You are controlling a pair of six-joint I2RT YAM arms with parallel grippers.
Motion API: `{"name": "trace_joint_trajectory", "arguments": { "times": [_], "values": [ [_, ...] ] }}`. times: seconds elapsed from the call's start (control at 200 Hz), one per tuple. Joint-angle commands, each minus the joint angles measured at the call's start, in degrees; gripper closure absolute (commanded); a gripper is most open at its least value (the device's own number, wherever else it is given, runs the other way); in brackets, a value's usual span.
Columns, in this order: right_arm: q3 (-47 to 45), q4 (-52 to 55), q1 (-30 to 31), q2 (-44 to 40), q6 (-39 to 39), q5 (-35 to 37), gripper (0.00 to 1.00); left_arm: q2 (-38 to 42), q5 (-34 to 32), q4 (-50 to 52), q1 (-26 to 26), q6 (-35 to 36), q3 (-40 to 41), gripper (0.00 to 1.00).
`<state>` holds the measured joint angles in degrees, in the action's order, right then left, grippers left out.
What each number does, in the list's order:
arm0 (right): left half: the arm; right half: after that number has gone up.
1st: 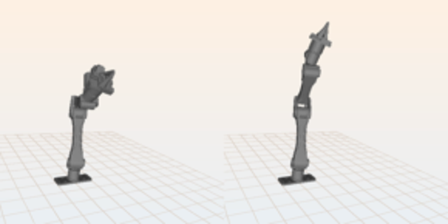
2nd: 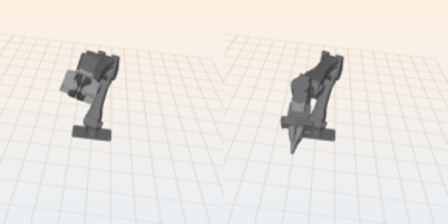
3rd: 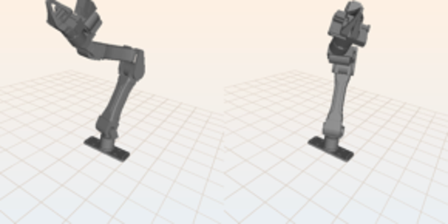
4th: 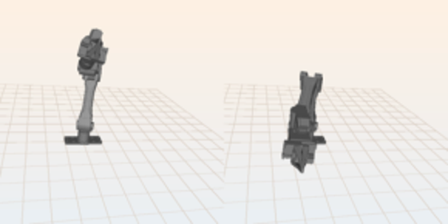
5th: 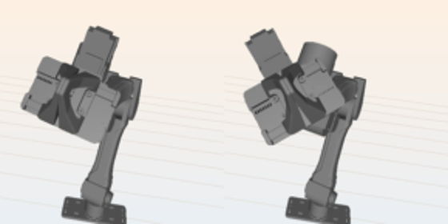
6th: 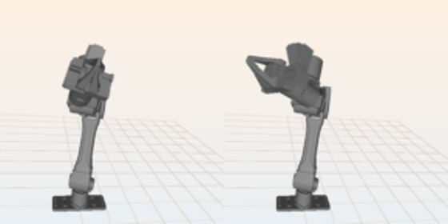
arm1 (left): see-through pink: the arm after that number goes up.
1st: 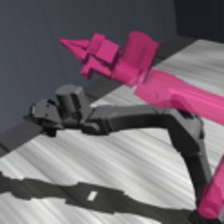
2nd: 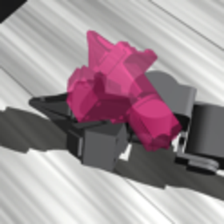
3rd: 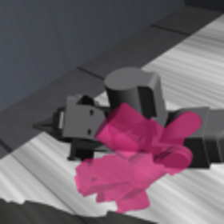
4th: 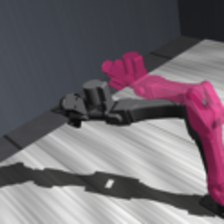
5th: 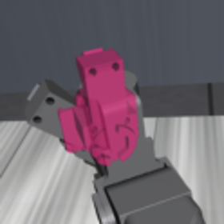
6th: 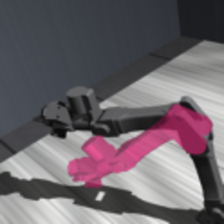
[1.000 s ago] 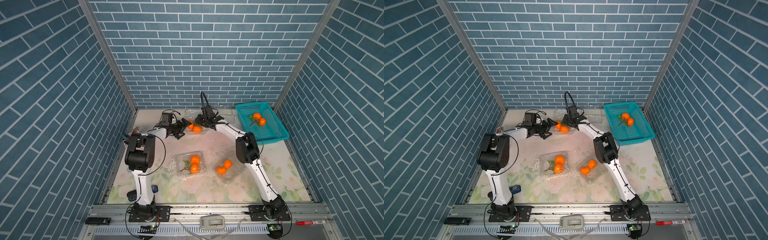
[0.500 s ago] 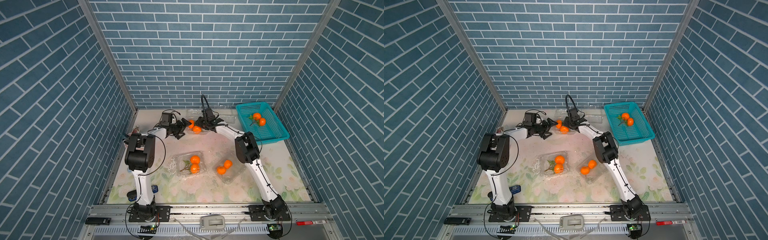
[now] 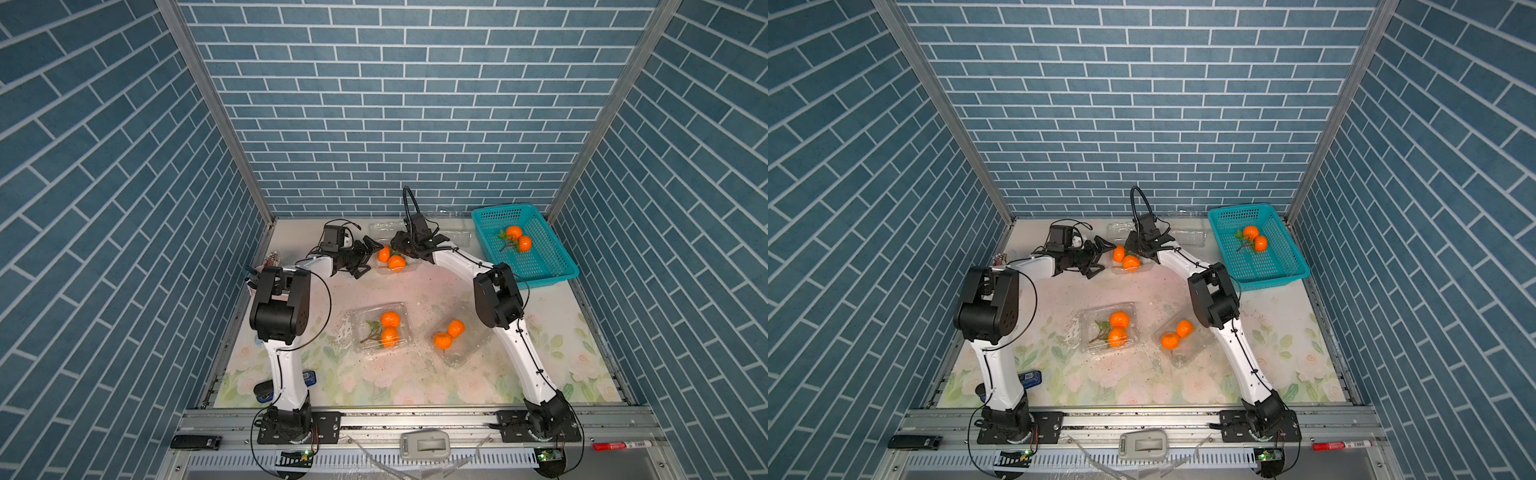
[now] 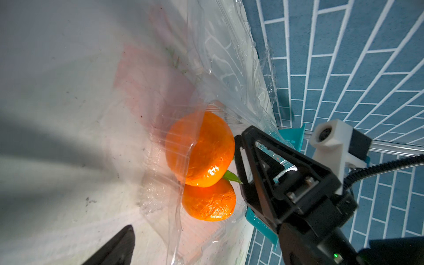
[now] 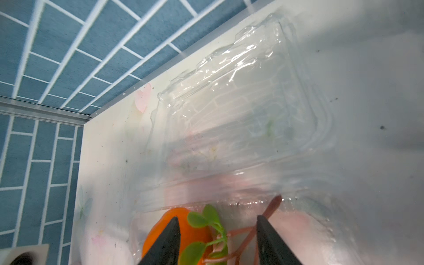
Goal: Take oranges out of containers
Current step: Pick up the orange from the packing box.
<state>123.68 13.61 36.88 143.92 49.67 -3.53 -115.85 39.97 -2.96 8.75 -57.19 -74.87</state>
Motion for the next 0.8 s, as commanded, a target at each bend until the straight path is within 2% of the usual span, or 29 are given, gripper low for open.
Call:
{"name": "trace_joint_trajectory", "arguments": {
  "times": [0.0,0.135,0.305,0.575,0.795],
  "values": [
    [-0.09,3.63,0.82,-4.83,-0.56,2.04,0.45,-1.00,0.37,-1.23,-0.05,0.06,-0.60,0.01],
    [-0.71,8.02,1.36,-5.99,-0.81,4.36,0.45,-1.48,1.16,-2.99,-0.04,-1.28,-0.28,0.01],
    [-1.11,11.37,1.92,-6.17,-2.37,3.80,0.44,-1.40,1.13,-3.15,-0.05,-1.24,-0.18,0.01],
    [0.34,18.77,2.66,-6.70,-8.07,4.85,0.38,-1.81,1.34,-3.60,0.04,-1.74,-0.10,0.01],
    [0.38,20.75,3.02,-6.99,-11.01,2.73,0.34,-2.10,1.55,-4.08,0.04,-2.05,-0.01,0.01]
  ]
}}
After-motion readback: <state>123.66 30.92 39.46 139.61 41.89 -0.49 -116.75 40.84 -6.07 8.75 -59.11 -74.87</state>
